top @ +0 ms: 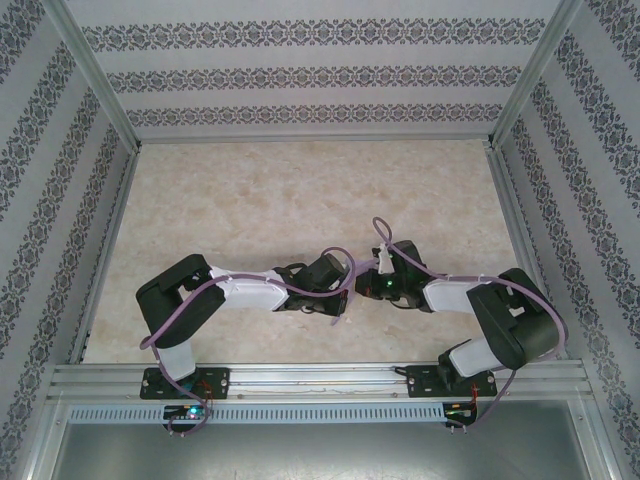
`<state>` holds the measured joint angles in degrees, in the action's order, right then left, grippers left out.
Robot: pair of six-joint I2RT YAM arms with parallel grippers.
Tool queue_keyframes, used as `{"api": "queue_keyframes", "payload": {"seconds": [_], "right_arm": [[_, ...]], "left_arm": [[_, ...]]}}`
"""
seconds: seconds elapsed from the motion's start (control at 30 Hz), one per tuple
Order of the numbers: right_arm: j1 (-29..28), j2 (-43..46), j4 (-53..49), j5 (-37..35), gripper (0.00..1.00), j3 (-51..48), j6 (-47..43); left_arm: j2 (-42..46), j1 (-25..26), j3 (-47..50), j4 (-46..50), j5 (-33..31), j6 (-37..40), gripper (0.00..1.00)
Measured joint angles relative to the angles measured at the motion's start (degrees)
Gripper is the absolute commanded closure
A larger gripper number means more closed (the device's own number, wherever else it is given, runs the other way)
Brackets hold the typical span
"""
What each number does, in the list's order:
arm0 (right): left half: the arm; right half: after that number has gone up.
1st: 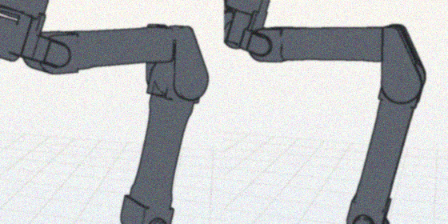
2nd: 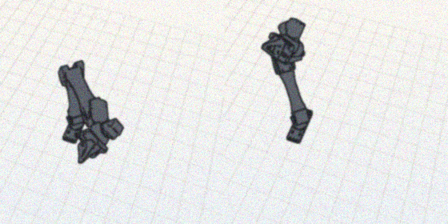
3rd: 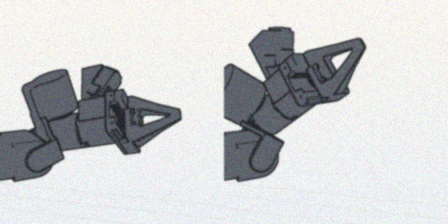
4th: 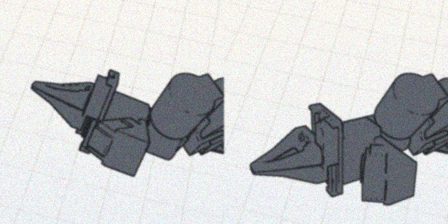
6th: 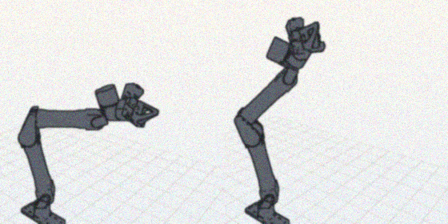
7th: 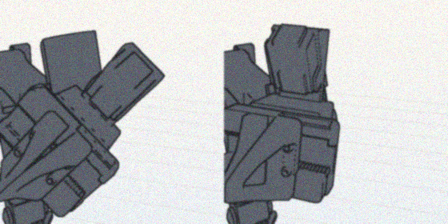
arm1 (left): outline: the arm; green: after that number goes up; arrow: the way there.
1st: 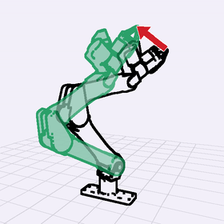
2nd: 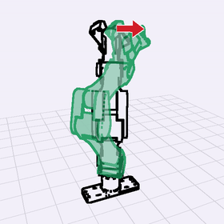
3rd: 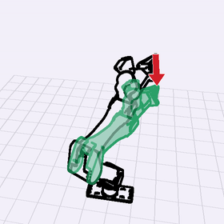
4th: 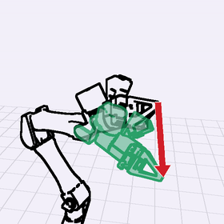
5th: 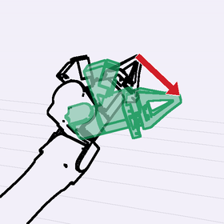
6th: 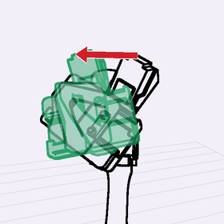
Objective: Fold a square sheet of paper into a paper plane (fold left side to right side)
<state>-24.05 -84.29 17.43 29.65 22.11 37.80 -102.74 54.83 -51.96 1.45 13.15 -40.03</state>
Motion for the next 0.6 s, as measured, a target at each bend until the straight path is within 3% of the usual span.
{"api": "queue_keyframes", "payload": {"seconds": [0.6], "right_arm": [[7.87,-3.87,-4.92,1.29,1.00,5.53,-3.30]], "left_arm": [[0.22,0.00,1.03,-1.05,-0.20,0.00,0.95]]}}
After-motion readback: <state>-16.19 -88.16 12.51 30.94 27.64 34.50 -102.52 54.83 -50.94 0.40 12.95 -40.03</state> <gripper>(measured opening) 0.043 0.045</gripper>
